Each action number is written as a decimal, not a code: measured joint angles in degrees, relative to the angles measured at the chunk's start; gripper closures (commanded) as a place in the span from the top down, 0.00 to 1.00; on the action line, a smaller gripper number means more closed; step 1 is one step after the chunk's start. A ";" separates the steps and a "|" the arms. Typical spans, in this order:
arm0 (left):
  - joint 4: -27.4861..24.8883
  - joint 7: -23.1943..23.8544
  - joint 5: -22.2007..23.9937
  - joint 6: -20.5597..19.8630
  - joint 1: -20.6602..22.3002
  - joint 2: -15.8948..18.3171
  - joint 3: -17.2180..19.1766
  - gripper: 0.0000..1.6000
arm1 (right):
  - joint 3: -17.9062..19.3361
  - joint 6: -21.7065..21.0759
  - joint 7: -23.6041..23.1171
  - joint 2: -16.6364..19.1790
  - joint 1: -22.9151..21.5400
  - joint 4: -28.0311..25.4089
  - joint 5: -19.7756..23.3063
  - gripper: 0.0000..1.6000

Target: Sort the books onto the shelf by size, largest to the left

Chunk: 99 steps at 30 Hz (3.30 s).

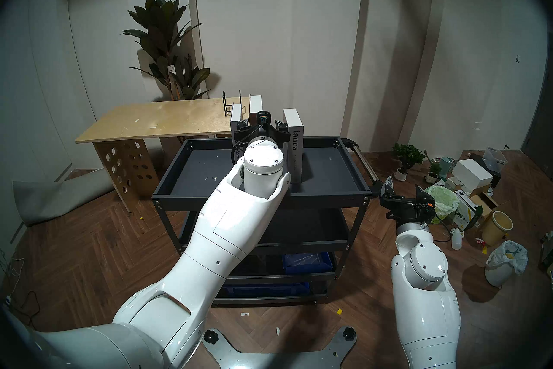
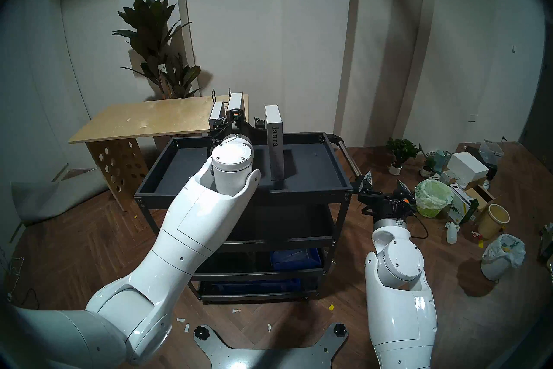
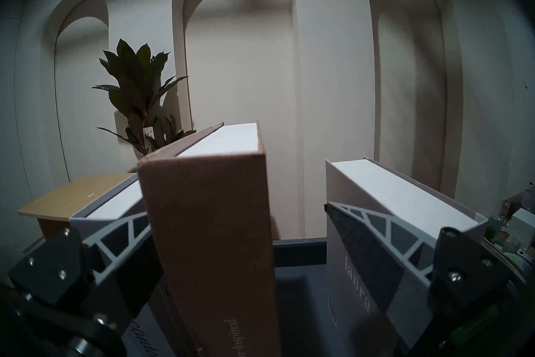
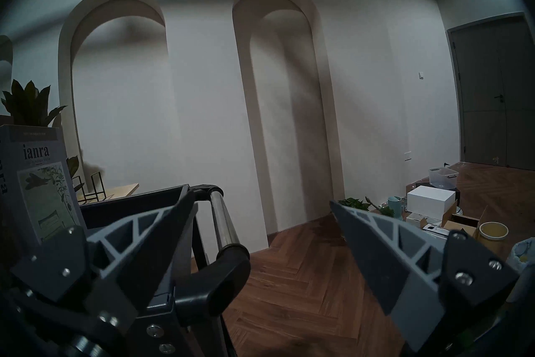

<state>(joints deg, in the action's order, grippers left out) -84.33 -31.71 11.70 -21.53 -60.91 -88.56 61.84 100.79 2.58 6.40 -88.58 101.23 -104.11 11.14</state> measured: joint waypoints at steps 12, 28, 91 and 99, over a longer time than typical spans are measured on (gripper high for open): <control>-0.13 0.65 -0.02 0.36 0.19 -0.56 0.13 0.00 | -0.04 -0.01 0.01 0.51 -0.80 0.75 -0.18 1.00; -8.53 -0.69 -1.48 0.35 -0.79 0.15 -0.37 0.00 | -0.29 0.13 -0.51 0.53 -0.57 0.57 0.04 1.00; -23.12 15.46 4.13 -17.50 2.29 17.75 17.31 0.00 | -7.75 -1.79 -2.37 0.71 -1.71 -3.91 -1.41 1.00; -13.55 18.07 5.81 -13.44 2.90 18.39 18.42 0.00 | -8.90 -3.33 -0.01 0.26 -1.72 -4.85 -3.42 1.00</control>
<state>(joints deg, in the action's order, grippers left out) -97.88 -13.64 17.50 -34.97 -58.00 -70.17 80.25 91.89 -0.75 6.39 -88.32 99.51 -108.96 7.72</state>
